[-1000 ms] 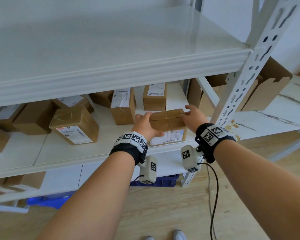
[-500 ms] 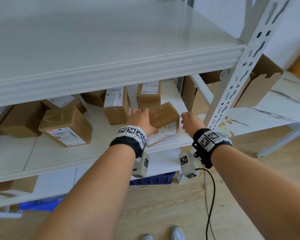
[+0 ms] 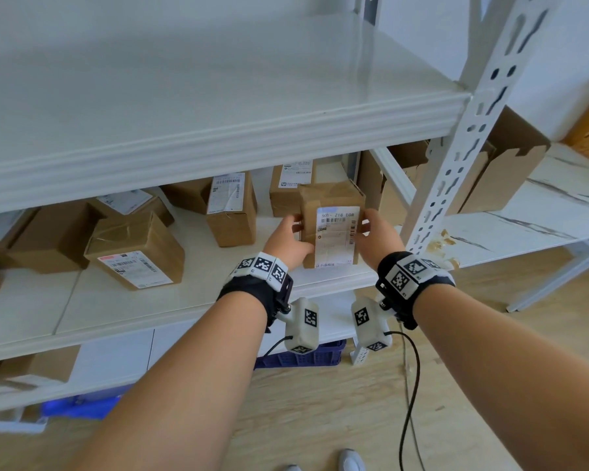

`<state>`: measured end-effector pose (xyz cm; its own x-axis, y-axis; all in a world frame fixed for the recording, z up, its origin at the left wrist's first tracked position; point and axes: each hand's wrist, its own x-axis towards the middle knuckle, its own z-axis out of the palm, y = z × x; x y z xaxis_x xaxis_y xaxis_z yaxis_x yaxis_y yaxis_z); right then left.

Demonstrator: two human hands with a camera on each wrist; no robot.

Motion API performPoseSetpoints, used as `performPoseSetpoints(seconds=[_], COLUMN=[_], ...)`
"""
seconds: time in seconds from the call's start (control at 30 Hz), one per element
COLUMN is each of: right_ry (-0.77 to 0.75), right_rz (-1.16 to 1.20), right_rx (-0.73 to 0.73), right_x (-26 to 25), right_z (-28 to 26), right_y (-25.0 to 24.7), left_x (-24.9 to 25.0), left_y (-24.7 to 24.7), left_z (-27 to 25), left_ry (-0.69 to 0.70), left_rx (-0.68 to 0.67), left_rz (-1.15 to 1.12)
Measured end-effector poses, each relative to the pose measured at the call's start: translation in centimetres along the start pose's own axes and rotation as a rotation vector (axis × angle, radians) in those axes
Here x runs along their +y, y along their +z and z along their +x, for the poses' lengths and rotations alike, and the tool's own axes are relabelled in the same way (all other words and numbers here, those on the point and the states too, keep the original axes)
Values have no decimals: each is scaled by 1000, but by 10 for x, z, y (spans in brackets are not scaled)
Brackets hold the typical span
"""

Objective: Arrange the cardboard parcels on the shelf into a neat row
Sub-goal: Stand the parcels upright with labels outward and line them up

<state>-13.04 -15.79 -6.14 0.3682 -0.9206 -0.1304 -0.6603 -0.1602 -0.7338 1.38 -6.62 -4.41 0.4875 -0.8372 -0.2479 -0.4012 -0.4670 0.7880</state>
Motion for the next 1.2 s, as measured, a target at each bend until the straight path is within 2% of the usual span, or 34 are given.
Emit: performPoseSetpoints(seconds=[0.17, 0.23, 0.33, 0.4, 0.67, 0.87, 1.07, 1.2], right_ry=[69, 102, 166, 175, 148, 130, 90, 10], right_rz=[-61, -86, -99, -116, -145, -173, -215, -294], right_rx=[-38, -28, 33, 64, 72, 54, 59, 12], right_x=[18, 21, 26, 31, 44, 48, 44, 33], right_z=[-6, -11, -15, -17, -29, -34, -36, -38], right_y=[1, 1, -3, -8, -30, -38, -40, -32], left_x=[10, 12, 15, 16, 25, 33, 32, 29], left_y=[15, 21, 30, 38, 62, 75, 68, 48], left_z=[-7, -11, -14, -14, -17, -19, -19, -19], left_ry=[-41, 12, 129, 153, 220, 212, 207, 156], left_rx=[25, 81, 84, 78, 56, 21, 8, 76], left_rz=[-148, -155, -49, 41, 143, 147, 125, 142])
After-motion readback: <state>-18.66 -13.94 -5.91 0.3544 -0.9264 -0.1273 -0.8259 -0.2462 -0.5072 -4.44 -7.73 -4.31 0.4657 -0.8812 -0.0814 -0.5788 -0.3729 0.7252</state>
